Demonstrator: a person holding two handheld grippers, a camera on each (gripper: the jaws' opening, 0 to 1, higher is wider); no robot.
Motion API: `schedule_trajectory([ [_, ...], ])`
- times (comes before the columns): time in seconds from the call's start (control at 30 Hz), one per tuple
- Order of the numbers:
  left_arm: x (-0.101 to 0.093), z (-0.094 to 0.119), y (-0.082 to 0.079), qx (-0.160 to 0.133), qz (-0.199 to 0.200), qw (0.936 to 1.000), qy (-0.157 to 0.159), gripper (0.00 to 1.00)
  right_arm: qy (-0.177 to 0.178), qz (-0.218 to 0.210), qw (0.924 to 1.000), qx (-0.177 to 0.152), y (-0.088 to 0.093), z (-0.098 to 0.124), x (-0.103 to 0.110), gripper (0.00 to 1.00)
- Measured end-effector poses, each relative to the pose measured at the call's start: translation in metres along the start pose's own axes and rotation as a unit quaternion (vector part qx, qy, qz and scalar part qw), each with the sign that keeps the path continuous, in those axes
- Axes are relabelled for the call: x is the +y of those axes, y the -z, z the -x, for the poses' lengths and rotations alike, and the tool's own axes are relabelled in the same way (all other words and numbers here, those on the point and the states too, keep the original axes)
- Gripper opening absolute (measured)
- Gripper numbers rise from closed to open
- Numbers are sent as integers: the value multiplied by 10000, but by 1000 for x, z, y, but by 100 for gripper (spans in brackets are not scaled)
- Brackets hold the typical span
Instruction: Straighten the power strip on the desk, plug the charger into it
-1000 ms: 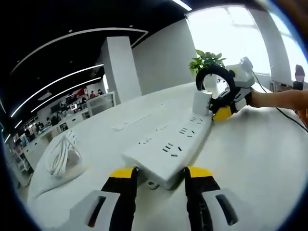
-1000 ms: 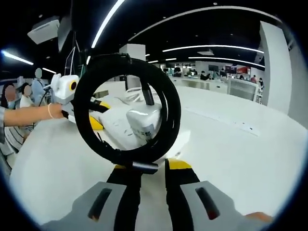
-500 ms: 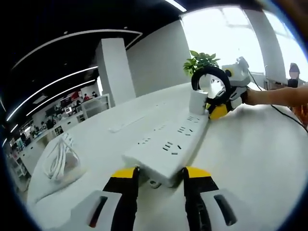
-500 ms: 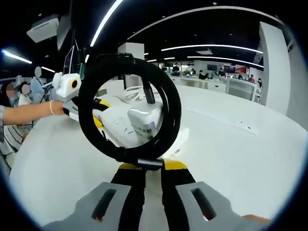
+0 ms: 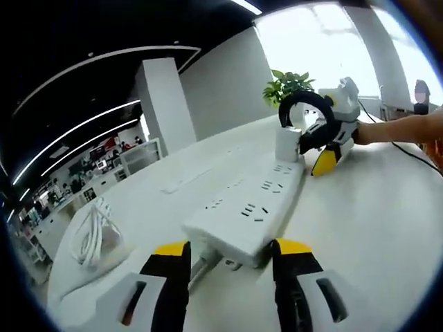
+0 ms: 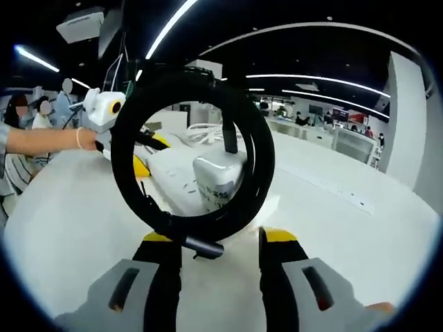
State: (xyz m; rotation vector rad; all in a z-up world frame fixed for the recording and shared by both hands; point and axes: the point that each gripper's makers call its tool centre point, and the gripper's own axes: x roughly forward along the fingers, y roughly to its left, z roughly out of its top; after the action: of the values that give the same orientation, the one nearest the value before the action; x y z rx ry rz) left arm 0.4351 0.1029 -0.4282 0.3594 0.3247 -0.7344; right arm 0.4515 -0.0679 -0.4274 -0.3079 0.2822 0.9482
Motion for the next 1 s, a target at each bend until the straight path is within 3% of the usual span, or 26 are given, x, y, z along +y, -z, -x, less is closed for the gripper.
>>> schedule_trajectory([
  [0.07,2,0,1,18,56,10000,-21,51,-54,-92,9999,-18,0,-1,0,44],
  [0.3,2,-4,6,85,796,9967,162,53,-149,-307,9994,-84,1,-5,0,49],
  [0.4,3,-4,6,105,717,9972,169,53,-187,-431,9988,-131,-1,-5,-1,46],
  [0.5,0,-4,5,117,650,9975,263,48,-29,-362,9993,-113,0,-3,-6,36],
  [0.67,-6,-4,4,116,568,9978,316,45,-11,-466,9988,-128,-2,-1,-3,33],
  [0.7,-5,-4,4,104,559,9978,335,45,-222,-387,9989,-134,-3,-1,4,28],
  [0.77,-5,-4,5,110,551,9978,350,45,14,-405,9991,-97,-1,-4,-1,28],
  [1.0,-1,-4,5,83,475,9976,491,42,78,-454,9989,-60,0,-5,-2,26],
])
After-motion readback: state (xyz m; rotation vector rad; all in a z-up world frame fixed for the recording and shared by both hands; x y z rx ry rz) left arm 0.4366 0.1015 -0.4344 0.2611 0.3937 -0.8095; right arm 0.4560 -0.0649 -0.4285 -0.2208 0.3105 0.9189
